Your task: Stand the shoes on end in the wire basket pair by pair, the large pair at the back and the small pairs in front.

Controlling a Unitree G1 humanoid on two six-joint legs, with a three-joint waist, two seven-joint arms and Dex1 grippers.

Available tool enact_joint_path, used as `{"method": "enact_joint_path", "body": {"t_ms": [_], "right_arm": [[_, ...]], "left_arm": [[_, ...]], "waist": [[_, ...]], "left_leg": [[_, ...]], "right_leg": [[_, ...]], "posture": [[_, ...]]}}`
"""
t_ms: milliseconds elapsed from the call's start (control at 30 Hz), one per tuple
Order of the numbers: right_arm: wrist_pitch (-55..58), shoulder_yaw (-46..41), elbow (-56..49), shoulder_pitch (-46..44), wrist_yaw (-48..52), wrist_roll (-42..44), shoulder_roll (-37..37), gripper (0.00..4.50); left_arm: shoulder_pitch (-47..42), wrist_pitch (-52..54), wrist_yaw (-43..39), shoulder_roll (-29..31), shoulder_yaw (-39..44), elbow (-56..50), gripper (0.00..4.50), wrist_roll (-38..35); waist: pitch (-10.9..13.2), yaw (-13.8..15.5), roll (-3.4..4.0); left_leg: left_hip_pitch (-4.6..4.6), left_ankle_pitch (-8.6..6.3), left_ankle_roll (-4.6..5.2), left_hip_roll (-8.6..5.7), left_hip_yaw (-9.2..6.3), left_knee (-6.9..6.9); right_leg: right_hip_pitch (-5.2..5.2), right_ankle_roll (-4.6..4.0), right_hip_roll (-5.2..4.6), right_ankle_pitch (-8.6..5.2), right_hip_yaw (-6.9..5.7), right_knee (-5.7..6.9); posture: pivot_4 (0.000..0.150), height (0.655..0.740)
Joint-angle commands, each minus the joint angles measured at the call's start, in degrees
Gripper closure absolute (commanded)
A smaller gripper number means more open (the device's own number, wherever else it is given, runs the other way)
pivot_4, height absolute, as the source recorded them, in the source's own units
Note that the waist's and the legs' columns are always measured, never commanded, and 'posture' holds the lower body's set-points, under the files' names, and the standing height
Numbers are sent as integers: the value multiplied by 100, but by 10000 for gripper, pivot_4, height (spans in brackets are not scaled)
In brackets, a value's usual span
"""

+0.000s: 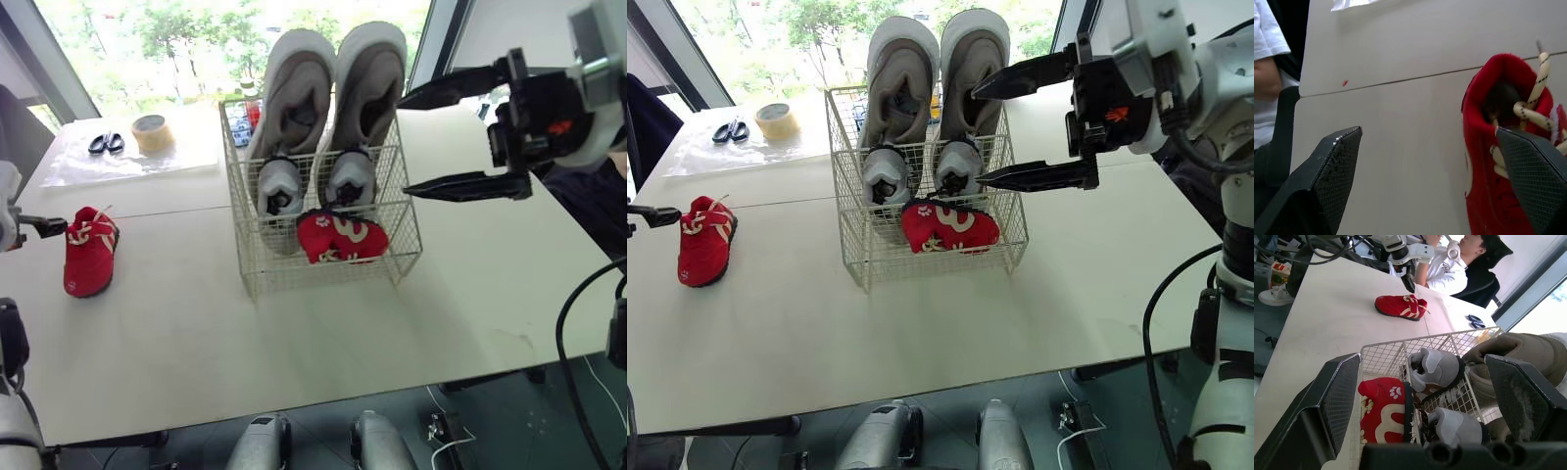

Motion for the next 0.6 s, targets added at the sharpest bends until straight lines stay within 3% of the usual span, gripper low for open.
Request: {"method": "enact_joint_path", "body": {"t_ms": [33,100,167,300,367,433,600], "right_arm": [[482,-298,-441,-36,-294,618,86,1068],[894,-323,-768,162,-494,1108,226,1068],[846,-179,-1191,607,-550,1098,258,1068],[677,-82,-1309,1156,-850,839,320,1068],[635,-112,-1247,1322,-967,724,273,1068],[738,-186,-1298,1502,-1196,701,242,1068],[1004,-256,-1674,1986,-2019,609,286,1068]], "left_arm": [[92,-117,70,201,159,-3,0,65],[88,-87,83,165,294,-10,0,-17],[-91,-93,-484,24,430,-145,0,-194],[-454,286,-2582,-351,622,-1058,0,-866],[-111,1003,-3624,-446,654,-2457,0,-1530],[588,2057,-4276,-440,661,-4509,0,-2438],[1760,3302,-4672,-304,801,-7590,0,-3926]], "waist": [[0,-1,0],[-6,6,-16],[-13,24,-35],[-6,142,-68],[-4,145,-83],[-4,84,-83],[-4,-93,-81]], "left_leg": [[0,-1,1,0,0,0],[0,-1,2,1,0,1],[0,-1,1,2,-4,0],[-11,-2,4,-1,-5,16],[-18,-1,2,-1,-8,20],[-21,9,-16,0,-6,20],[-25,14,-25,1,-11,-3]], "right_leg": [[0,0,-1,0,0,0],[0,0,-1,0,0,1],[3,0,-1,0,-4,1],[6,1,-5,2,-12,1],[5,5,-5,6,-15,-1],[1,5,-5,7,-11,-1],[-19,4,-19,6,9,-6]], "posture": [[1500,7400],[1500,7400],[1500,7400],[1500,7400],[1500,7400],[1500,7400],[1500,7400]]}}
